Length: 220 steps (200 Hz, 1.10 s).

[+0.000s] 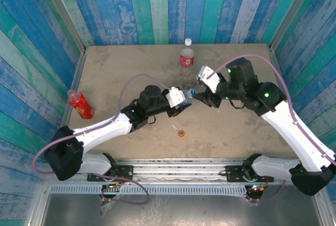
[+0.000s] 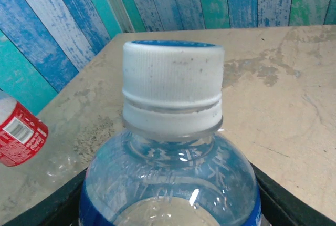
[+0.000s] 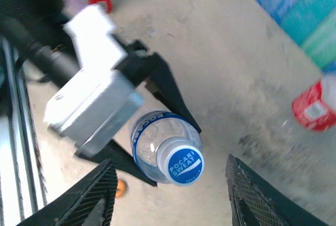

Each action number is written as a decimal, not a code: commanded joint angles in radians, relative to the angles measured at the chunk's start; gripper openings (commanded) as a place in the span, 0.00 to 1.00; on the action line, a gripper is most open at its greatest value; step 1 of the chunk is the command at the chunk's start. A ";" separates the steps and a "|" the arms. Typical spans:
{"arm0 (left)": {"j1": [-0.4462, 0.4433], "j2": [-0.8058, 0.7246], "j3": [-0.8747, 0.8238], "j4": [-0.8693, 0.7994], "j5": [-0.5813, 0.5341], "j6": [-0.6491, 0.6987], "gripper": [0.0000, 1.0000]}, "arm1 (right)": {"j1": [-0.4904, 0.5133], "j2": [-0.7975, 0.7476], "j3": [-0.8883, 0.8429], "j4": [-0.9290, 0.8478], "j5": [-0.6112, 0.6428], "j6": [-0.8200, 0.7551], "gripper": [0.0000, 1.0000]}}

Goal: Screw on the bottle caps

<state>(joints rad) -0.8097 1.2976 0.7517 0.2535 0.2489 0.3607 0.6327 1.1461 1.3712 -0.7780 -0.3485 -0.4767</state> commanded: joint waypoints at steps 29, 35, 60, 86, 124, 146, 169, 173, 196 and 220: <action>0.000 -0.086 -0.046 -0.002 0.092 0.006 0.00 | -0.002 0.123 0.163 -0.300 0.018 -0.624 0.61; 0.000 -0.092 -0.049 -0.005 0.103 0.023 0.00 | -0.003 0.145 0.179 -0.308 0.032 -0.633 0.61; 0.000 -0.124 -0.073 -0.003 0.099 0.082 0.00 | -0.002 0.242 0.256 -0.370 -0.013 -0.651 0.57; 0.000 -0.155 -0.102 0.006 0.106 0.126 0.00 | -0.002 0.295 0.281 -0.395 -0.060 -0.640 0.54; 0.000 -0.146 -0.095 0.002 0.081 0.130 0.00 | 0.003 0.333 0.305 -0.424 -0.137 -0.640 0.52; 0.000 -0.138 -0.088 0.003 0.079 0.123 0.00 | 0.012 0.347 0.297 -0.434 -0.152 -0.641 0.51; 0.000 -0.126 -0.075 -0.011 0.079 0.114 0.00 | 0.017 0.360 0.288 -0.449 -0.161 -0.640 0.51; 0.000 -0.126 -0.073 -0.012 0.078 0.114 0.00 | 0.017 0.363 0.286 -0.448 -0.160 -0.638 0.51; 0.000 -0.122 -0.072 -0.016 0.079 0.115 0.00 | 0.019 0.378 0.294 -0.448 -0.145 -0.613 0.44; 0.000 -0.116 -0.073 -0.020 0.070 0.130 0.00 | 0.018 0.383 0.313 -0.440 -0.112 -0.565 0.18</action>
<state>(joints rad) -0.8085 1.1816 0.6571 0.2382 0.3229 0.4736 0.6468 1.5234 1.6573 -1.1912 -0.4759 -1.0908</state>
